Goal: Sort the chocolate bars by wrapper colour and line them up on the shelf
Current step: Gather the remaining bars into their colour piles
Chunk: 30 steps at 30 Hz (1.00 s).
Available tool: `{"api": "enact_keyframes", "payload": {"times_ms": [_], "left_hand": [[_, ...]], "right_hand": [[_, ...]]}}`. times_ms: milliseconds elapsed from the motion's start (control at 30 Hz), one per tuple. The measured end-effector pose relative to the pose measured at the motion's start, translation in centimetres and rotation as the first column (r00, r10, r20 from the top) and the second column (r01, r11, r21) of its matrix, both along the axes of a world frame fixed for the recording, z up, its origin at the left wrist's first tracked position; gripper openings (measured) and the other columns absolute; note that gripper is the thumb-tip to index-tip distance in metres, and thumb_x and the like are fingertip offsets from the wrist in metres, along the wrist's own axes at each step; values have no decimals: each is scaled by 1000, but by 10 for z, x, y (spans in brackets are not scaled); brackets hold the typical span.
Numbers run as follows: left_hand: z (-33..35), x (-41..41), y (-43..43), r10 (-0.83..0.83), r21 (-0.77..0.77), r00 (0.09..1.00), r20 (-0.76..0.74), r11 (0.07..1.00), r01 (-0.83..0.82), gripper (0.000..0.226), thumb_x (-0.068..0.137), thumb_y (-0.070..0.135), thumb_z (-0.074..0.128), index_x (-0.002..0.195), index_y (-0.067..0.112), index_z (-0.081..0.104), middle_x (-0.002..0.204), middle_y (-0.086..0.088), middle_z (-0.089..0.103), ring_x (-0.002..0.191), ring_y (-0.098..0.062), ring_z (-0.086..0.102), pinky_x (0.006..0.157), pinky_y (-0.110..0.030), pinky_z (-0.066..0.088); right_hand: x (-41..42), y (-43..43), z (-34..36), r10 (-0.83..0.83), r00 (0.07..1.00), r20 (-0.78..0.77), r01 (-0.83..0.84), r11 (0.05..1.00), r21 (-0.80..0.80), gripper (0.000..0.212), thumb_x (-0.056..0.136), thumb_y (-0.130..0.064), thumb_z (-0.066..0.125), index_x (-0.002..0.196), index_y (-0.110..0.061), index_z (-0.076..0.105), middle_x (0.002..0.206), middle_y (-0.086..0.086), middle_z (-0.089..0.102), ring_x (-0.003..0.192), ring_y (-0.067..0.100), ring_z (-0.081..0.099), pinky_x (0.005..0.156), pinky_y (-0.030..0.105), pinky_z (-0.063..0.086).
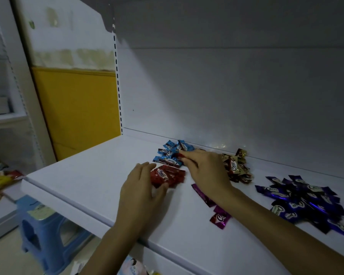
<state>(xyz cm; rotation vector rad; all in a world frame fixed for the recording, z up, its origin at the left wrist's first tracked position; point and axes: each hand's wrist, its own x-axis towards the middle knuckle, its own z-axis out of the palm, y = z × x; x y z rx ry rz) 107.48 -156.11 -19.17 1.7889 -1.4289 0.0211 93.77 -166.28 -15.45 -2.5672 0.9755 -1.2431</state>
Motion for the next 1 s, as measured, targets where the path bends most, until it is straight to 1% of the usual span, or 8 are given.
{"api": "enact_keyframes", "payload": {"times_ms": [100,167,333,467,633,733,800,1000], "left_hand": [[-2,-1,1,24,122,999,43,992,-29,64,87,51,58,139,20,38,139,-2,45,129,-19,40,104,-29,35],[-6,-5,0,23,211,987,161,976,-57,76,86,61,51,147,23,26,155,-2,28,144,-22,20,115,-38,25],[-5,-7,2,10,230,965,261,970,-72,78,88,67,39,151,27,16,160,5,12,148,-15,1,120,-34,9],[8,-20,6,-141,186,848,510,981,51,63,95,59,26,150,29,22,159,6,18,148,-15,10,116,-32,1],[23,-52,10,-257,149,612,748,964,222,41,89,39,58,125,22,63,135,-3,58,127,-22,53,99,-42,44],[34,-93,1,-344,110,589,731,912,395,44,89,35,41,123,20,65,132,-3,60,122,-22,57,95,-40,48],[39,-132,-6,-457,114,594,663,845,523,43,91,31,51,130,16,58,138,-5,54,128,-23,51,102,-37,42],[19,-265,-19,-763,355,494,416,637,684,72,94,59,33,153,27,8,161,3,7,147,-14,5,118,-31,6]], "right_hand": [[9,3,-13,70,950,-305,-33,992,124,30,96,-25,53,125,-22,61,116,3,67,99,17,62,83,25,45],[10,4,-18,121,893,-434,-53,985,165,32,96,-27,50,127,-27,59,119,3,64,104,18,58,81,25,40],[-2,6,-3,180,939,-293,-105,962,252,33,96,-25,50,128,-26,58,127,-3,62,116,13,54,98,32,45],[-39,6,15,176,896,-408,-144,984,109,34,94,-28,53,127,-31,58,127,-10,60,117,7,50,101,32,40],[-107,15,18,67,879,-472,-64,998,23,38,96,-36,49,134,-37,49,137,-18,49,126,1,39,106,26,30],[-156,28,20,-8,909,-416,14,1000,10,35,94,-34,54,129,-34,55,129,-15,56,119,3,46,100,23,32],[-196,32,21,-85,913,-398,95,995,6,29,92,-28,57,121,-28,62,122,-8,62,113,10,52,96,26,36],[-325,38,1,-324,902,-285,368,922,117,26,92,-24,59,118,-21,64,118,-4,63,109,12,54,97,35,41]]}}
